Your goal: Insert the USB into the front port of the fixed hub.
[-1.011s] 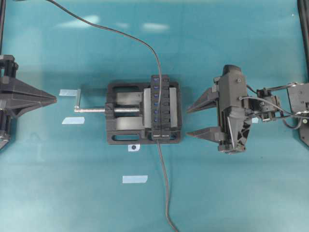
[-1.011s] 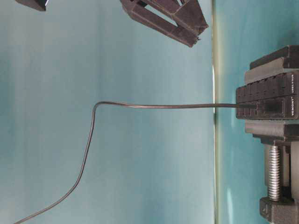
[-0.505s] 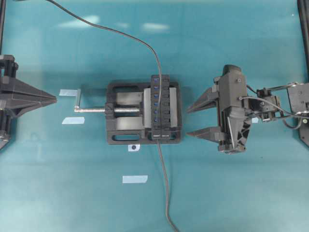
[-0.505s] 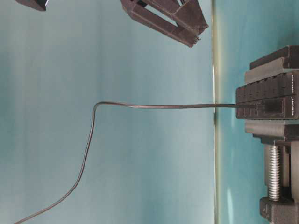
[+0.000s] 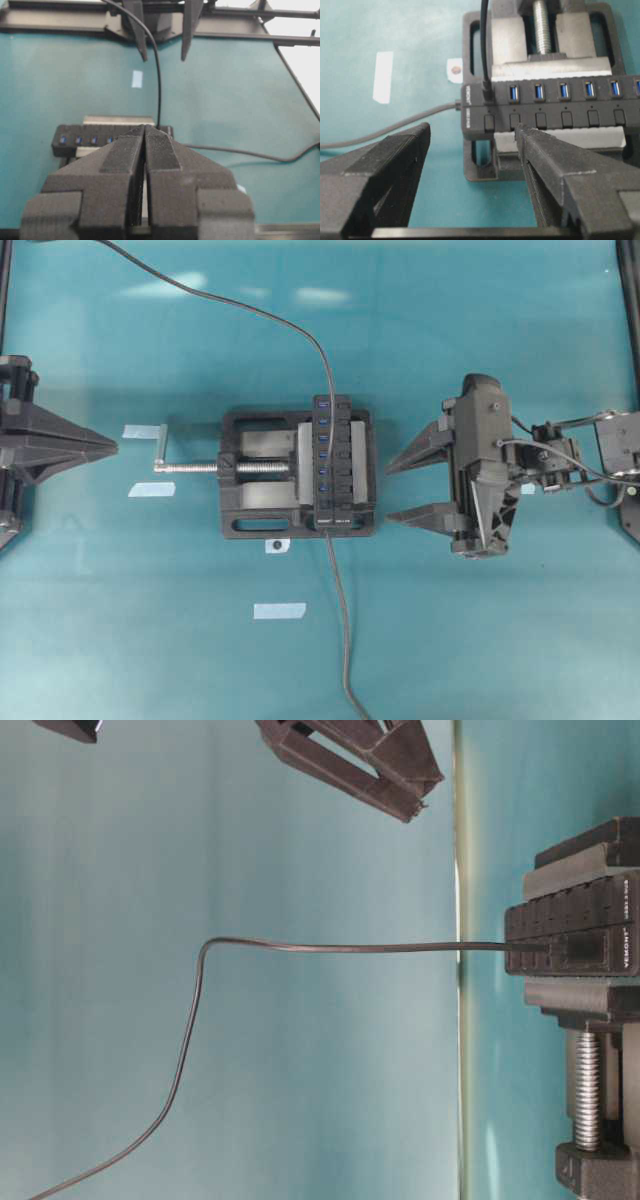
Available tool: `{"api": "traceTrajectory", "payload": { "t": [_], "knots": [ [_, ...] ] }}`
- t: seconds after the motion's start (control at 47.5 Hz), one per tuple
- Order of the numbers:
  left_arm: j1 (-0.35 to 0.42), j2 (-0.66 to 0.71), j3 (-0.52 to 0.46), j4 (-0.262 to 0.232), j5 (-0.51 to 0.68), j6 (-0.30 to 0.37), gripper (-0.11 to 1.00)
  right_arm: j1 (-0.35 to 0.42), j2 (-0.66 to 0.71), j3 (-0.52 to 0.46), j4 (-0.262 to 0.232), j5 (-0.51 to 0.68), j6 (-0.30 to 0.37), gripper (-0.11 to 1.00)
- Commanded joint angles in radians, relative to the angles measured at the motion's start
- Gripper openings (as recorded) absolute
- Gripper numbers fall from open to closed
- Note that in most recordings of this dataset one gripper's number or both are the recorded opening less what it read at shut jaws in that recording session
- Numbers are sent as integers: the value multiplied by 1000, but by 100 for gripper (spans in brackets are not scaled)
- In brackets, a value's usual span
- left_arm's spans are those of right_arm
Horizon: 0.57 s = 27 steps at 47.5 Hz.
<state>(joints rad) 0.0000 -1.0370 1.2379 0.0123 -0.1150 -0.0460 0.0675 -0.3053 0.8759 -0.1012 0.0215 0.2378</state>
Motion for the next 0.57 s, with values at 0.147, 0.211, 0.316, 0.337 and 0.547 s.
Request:
{"api": "traceTrajectory", "payload": {
  "t": [0.147,0.211,0.316,0.337,0.547],
  "knots": [
    [0,5,-14,2,-3,-2,0,3,23,-14,0,-41,8,74],
    [0,5,-14,3,-3,-2,0,3,37,-18,0,-40,6,74],
    [2,3,-14,3,-3,-2,0,3,55,-31,0,-48,6,74],
    [0,5,-14,2,-3,-2,0,3,58,-32,0,-48,6,74],
    [0,3,-14,3,-3,-3,0,3,71,-37,0,-49,5,74]
  ]
}}
